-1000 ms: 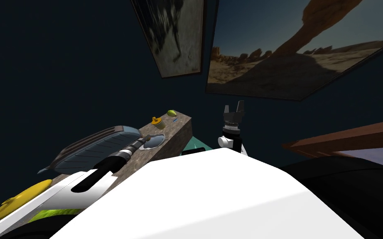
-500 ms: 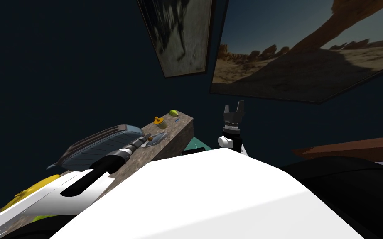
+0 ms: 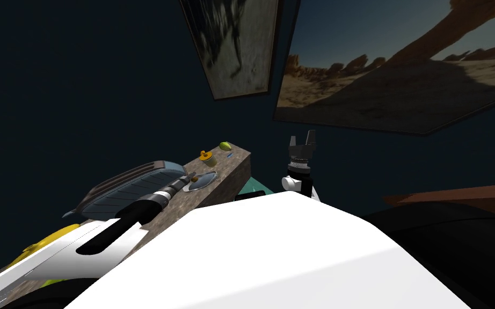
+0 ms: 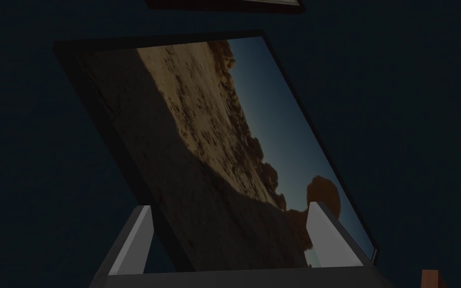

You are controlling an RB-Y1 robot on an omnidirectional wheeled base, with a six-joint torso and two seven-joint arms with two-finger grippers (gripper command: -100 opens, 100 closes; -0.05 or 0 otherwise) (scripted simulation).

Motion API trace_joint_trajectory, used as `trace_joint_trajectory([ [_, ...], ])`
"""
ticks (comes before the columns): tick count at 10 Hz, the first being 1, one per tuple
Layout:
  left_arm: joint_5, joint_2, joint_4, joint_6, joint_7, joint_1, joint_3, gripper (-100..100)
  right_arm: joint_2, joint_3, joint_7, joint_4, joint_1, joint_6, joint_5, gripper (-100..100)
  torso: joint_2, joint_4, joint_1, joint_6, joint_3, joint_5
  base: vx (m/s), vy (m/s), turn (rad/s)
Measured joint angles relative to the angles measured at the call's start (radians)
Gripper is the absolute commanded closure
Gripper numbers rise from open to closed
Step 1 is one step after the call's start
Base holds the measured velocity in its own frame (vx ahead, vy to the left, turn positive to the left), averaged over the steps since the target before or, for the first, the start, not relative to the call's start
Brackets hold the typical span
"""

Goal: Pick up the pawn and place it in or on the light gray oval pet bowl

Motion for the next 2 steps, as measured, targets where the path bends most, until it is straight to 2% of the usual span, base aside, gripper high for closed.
trace_joint_trajectory([
  [2,0.000,0.000,0.000,0.000,0.000,0.000,0.000,0,0.000,0.000,0.000,0.000,0.000,0.000,0.000,0,0.000,0.000,0.000,0.000,0.000,0.000,0.000,0.000,0.000],
])
